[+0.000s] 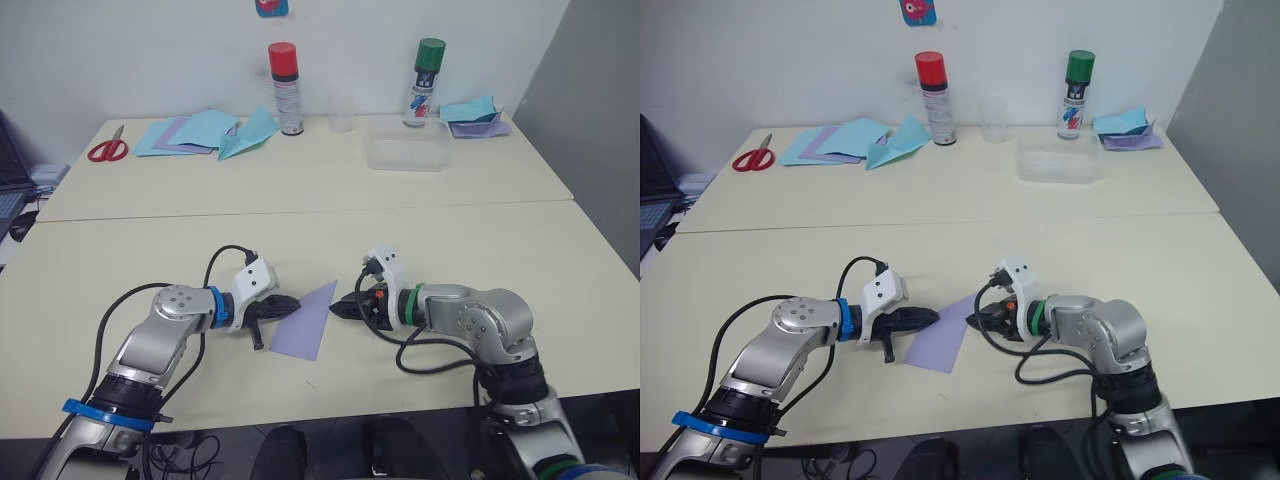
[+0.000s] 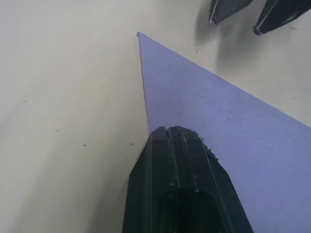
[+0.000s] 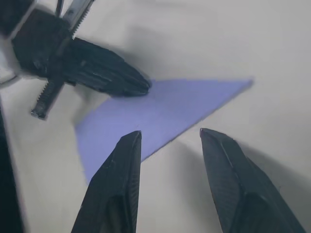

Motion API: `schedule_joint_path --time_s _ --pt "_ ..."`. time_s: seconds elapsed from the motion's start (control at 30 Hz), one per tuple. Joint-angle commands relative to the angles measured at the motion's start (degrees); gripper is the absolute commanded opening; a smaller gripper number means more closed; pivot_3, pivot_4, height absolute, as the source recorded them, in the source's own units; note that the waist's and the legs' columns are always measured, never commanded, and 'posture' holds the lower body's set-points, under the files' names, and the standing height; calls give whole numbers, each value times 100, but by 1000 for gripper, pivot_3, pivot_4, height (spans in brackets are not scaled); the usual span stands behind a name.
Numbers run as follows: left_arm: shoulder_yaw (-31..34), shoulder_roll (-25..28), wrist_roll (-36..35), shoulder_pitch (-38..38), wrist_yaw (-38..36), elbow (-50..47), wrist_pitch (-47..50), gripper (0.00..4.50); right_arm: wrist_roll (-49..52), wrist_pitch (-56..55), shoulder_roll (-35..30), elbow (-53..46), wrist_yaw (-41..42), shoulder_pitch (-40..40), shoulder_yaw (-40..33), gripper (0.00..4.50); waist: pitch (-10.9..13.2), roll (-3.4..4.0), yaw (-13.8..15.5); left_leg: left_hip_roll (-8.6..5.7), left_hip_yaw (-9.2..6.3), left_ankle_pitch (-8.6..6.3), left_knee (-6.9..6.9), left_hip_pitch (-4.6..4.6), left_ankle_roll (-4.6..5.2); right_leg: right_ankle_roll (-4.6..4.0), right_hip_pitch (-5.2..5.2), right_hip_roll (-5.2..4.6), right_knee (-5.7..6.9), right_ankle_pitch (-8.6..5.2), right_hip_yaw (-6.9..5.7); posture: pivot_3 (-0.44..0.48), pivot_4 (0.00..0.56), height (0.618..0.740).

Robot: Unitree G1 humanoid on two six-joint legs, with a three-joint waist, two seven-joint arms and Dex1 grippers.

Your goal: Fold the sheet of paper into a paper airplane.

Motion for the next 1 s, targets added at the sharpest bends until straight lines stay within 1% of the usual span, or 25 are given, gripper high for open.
schedule_joint_path --time_s 0.03,0.07,0.13,0.17,0.33,0.57,0.73,0.83,1.0 --pt "-217 -19 128 190 -15 61 96 0 -493 -1501 -245 -99 559 90 584 1352 0 0 1 0 1 0 -1 0 0 0 0 0 -1 0 0 0 150 740" --pt "-216 -18 129 196 -17 54 98 0 -620 -1785 -243 -3 549 106 648 1079 0 0 2 1 1 0 -1 0 0 0 0 1 -1 0 0 0 150 740" --pt "-214 -10 133 228 -22 44 86 0 -773 -2143 -159 176 525 150 723 320 0 -1 4 3 -1 0 -1 1 0 0 0 2 2 0 -1 0 150 740" --pt "-214 -1 133 240 -26 36 87 0 -819 -2237 -66 295 500 166 752 35 0 -1 4 4 -1 0 -1 1 0 0 0 3 5 0 -2 0 150 740" --pt "-218 12 141 246 -30 10 103 0 -1061 -2505 231 842 417 257 856 35 -1 -2 6 4 1 0 1 3 0 0 1 2 6 0 2 0 150 740" --pt "-225 25 150 272 -32 -21 109 0 -1411 -2393 328 1199 258 451 969 35 -3 0 12 5 2 0 0 5 0 -1 1 1 5 0 3 0 150 740" --pt "-227 33 169 277 -42 -30 106 0 -1550 -2275 664 1656 -134 372 718 35 -4 -1 8 6 0 0 -1 28 0 -2 14 2 13 0 2 0 150 740" --pt "-226 26 177 273 -37 -30 116 0 -1641 -2330 869 2048 -449 213 494 35 -4 0 3 9 -1 0 -4 76 0 -8 56 1 12 -2 2 0 150 740" --pt "-233 68 183 277 -72 -11 101 0 -1684 -2353 1028 2514 -809 2 158 35 -6 1 6 10 -12 0 -2 82 0 -18 68 0 12 2 3 0 150 740"
